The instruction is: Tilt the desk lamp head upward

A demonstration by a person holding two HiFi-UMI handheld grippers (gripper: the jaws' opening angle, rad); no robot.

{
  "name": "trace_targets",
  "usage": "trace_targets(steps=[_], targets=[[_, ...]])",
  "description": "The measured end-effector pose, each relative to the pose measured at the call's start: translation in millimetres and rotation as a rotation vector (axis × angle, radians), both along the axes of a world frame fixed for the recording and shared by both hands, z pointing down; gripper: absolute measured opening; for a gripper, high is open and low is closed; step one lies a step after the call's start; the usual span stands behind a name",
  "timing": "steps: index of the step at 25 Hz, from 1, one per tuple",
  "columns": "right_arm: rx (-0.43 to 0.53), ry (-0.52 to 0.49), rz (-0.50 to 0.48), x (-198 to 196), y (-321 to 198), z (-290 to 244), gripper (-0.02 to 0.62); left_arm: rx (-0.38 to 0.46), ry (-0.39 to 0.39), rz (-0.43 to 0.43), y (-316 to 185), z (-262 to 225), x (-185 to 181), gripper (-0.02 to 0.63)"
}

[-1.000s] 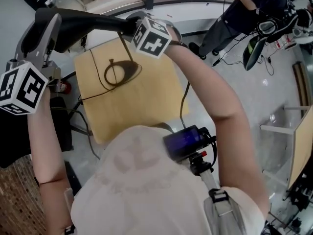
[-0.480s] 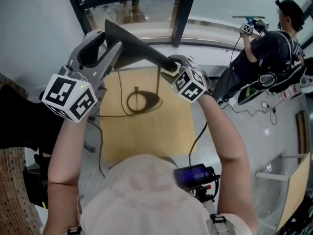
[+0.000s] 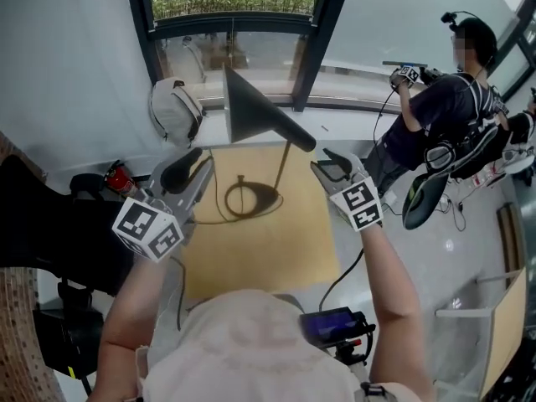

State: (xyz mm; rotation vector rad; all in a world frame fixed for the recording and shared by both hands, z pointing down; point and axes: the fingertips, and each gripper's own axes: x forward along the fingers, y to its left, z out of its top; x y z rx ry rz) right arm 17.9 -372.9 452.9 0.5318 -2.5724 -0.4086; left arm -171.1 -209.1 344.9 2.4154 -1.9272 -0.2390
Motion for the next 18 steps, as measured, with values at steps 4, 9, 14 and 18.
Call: trace_targets(steps=[4, 9, 14, 18], targets=[[-0.153, -0.144, 0.057, 30, 37, 24, 0.11, -0.096, 0.044, 0.042, 19, 65, 11, 0.055], [-0.397, -0.285, 0.016, 47, 110, 75, 0.101, -0.2, 0.087, 0.11, 42, 135, 43, 0.022], [-0.509, -0.366, -0.018, 59, 168, 91, 0.087, -0.28, 0.095, 0.2, 74, 185, 76, 0.011], [-0.562, -0.504, 0.033, 68, 189, 89, 0.036, -0.295, 0.128, 0.245, 83, 197, 87, 0.005]])
